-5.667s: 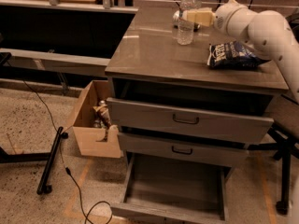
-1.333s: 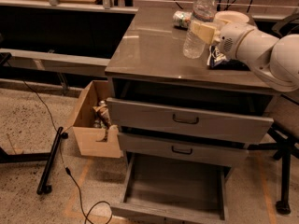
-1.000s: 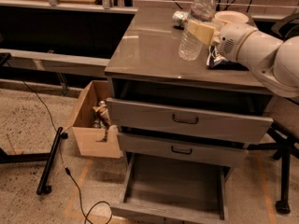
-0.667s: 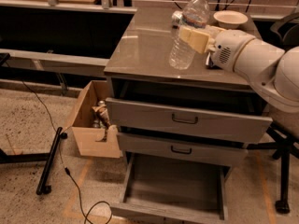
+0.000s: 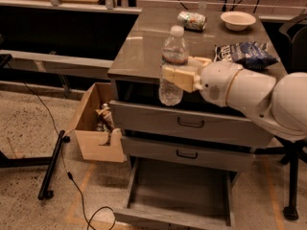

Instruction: Place water bottle into bottom drawer

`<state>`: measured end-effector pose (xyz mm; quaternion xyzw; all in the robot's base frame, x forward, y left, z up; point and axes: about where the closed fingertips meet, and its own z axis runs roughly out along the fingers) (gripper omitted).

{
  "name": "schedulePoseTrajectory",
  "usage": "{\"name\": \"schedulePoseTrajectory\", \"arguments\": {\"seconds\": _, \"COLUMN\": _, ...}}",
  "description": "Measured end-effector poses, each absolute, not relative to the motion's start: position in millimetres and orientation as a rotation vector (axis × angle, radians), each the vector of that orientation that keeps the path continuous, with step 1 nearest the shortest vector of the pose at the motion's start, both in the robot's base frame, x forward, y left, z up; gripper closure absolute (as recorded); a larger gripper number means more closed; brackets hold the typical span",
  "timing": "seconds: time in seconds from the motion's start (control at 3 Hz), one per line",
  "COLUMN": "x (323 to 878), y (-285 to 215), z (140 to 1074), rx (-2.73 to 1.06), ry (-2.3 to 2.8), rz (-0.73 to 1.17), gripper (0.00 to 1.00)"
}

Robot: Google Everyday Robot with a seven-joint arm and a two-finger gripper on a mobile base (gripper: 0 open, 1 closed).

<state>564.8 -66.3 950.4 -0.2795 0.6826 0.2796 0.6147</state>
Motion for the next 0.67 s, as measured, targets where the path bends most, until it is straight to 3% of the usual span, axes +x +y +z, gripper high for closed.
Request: {"name": "schedulePoseTrajectory", "arguments": {"seconds": 0.67, "x": 526, "y": -45, "z": 867, "rx": -0.991, "ry": 1.579, "rz": 0.741, "gripper": 1.00}}
